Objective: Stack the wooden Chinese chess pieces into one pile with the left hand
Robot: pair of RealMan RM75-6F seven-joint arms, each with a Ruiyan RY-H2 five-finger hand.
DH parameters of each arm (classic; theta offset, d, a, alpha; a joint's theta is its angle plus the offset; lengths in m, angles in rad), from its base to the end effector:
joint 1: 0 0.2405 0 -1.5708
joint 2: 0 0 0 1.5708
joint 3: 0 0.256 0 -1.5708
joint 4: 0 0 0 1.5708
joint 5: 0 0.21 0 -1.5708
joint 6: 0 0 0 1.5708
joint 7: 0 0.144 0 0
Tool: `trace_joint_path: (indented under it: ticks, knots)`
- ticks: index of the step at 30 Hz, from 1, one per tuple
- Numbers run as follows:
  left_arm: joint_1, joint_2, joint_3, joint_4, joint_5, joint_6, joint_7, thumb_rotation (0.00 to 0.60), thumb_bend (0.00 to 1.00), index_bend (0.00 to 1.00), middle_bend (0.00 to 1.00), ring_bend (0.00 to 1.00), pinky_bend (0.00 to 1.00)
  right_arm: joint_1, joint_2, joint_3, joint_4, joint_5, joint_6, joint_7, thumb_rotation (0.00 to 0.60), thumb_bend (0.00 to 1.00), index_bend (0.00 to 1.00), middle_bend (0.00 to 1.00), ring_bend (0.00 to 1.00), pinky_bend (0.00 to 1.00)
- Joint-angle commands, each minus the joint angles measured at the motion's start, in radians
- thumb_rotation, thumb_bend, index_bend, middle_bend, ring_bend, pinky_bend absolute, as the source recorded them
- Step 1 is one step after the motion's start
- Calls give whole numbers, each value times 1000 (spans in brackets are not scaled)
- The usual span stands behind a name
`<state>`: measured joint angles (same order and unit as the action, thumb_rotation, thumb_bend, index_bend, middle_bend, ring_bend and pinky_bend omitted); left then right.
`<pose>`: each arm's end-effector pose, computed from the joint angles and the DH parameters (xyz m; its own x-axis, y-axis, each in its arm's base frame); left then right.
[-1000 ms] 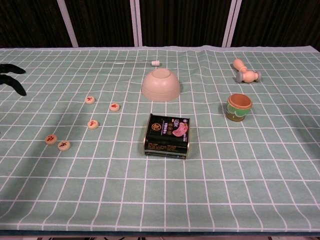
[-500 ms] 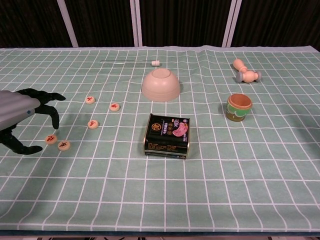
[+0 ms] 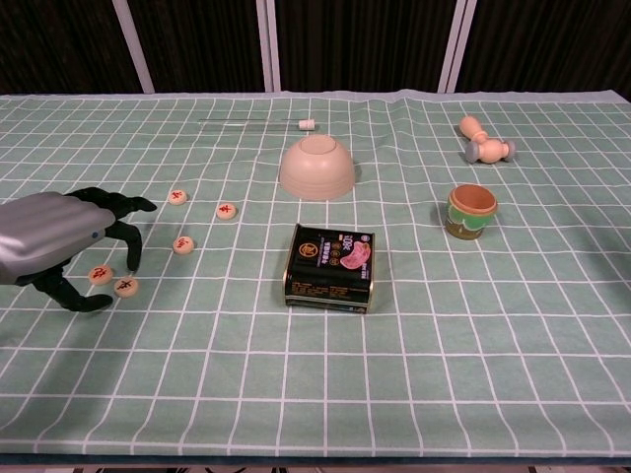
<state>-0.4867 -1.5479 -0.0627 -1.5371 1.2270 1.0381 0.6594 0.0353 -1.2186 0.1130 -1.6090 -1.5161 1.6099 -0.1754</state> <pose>-0.2143 0.2652 -0.0261 0.6776 0.2541 0.6901 0.7267 -0.3751 -0.5755 -0.2988 -0.1765 0.1533 0.4631 0.1568 0.8723 -0.8857 0.0444 0.4622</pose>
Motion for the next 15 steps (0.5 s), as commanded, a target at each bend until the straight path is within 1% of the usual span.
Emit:
trace_joint_path:
  ticks: [1, 15]
  knots:
    - [-5, -4, 3, 2, -2, -1, 3, 600, 266, 444, 0, 0, 0, 0, -1, 0, 0, 0, 1, -1, 600, 233, 90, 13, 0, 0]
    - [-27, -23, 19, 7, -35, 0, 37, 600, 278, 475, 0, 0, 0, -1, 0, 2, -1, 3, 1, 0, 600, 232, 90, 13, 0, 0]
